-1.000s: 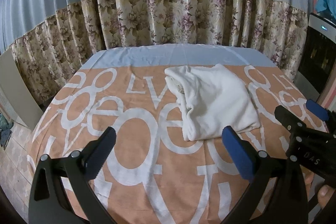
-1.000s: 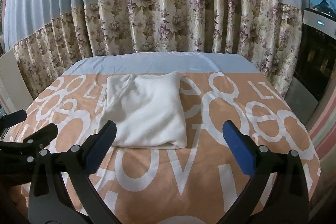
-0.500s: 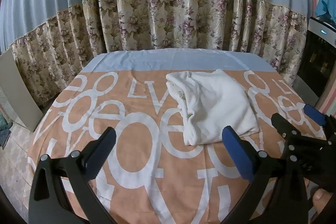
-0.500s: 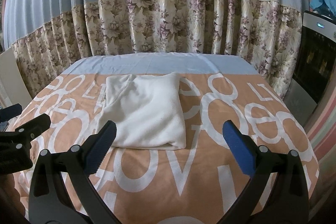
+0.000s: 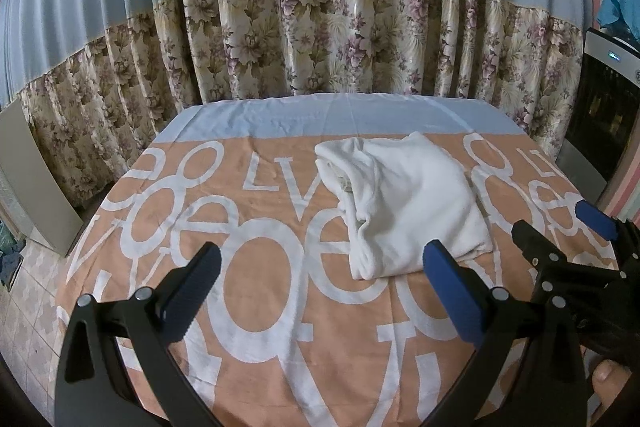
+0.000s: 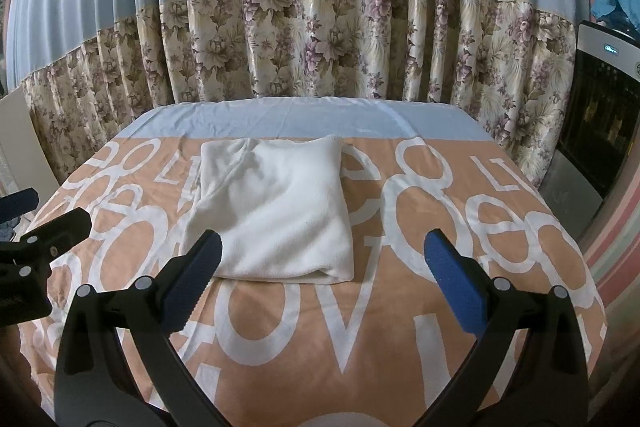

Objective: Fold small clothes

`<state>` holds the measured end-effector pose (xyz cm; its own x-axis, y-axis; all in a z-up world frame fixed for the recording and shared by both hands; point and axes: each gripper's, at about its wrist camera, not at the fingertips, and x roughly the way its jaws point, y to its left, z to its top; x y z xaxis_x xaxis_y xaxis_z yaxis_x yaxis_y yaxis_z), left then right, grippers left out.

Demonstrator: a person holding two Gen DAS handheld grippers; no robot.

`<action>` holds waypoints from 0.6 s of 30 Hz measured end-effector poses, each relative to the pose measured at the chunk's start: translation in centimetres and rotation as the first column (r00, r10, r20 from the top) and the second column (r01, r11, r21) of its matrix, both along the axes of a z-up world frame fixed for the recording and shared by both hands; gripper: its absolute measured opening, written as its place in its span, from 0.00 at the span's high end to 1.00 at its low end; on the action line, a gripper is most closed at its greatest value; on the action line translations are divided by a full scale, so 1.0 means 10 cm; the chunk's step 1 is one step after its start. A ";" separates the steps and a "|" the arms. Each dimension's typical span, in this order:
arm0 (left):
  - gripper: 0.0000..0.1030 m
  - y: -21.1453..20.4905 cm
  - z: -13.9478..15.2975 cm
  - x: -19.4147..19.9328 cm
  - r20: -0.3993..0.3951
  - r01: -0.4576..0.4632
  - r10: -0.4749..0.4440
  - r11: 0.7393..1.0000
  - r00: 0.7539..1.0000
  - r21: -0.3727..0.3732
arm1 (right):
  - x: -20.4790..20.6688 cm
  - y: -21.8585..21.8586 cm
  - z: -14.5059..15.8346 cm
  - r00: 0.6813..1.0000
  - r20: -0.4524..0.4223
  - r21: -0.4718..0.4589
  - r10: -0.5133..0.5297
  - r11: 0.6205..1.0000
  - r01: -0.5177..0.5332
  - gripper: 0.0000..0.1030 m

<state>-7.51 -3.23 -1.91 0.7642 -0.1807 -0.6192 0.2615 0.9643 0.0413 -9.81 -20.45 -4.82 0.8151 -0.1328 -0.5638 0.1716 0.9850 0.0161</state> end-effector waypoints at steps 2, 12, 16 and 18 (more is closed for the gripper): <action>0.02 0.00 0.02 0.00 0.005 -0.001 0.001 1.000 1.000 0.002 | 0.00 0.00 0.00 1.000 0.001 0.001 0.000 1.000 0.000 0.03; 0.02 -0.01 0.06 0.00 0.006 -0.001 0.001 1.000 1.000 0.003 | 0.00 0.00 0.00 1.000 -0.002 0.000 0.002 1.000 -0.002 0.03; 0.02 0.01 0.07 0.01 0.009 0.002 -0.002 1.000 1.000 0.006 | 0.01 -0.02 0.00 1.000 -0.001 -0.002 0.001 1.000 -0.001 0.03; 0.02 0.01 0.07 0.01 0.009 0.001 -0.001 1.000 1.000 0.008 | 0.01 -0.02 0.00 1.000 -0.002 -0.002 0.002 1.000 -0.002 0.03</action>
<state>-7.45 -3.18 -1.20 0.7698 -0.1761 -0.6135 0.2616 0.9638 0.0516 -9.73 -20.63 -4.81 0.8142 -0.1324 -0.5654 0.1701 0.9853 0.0142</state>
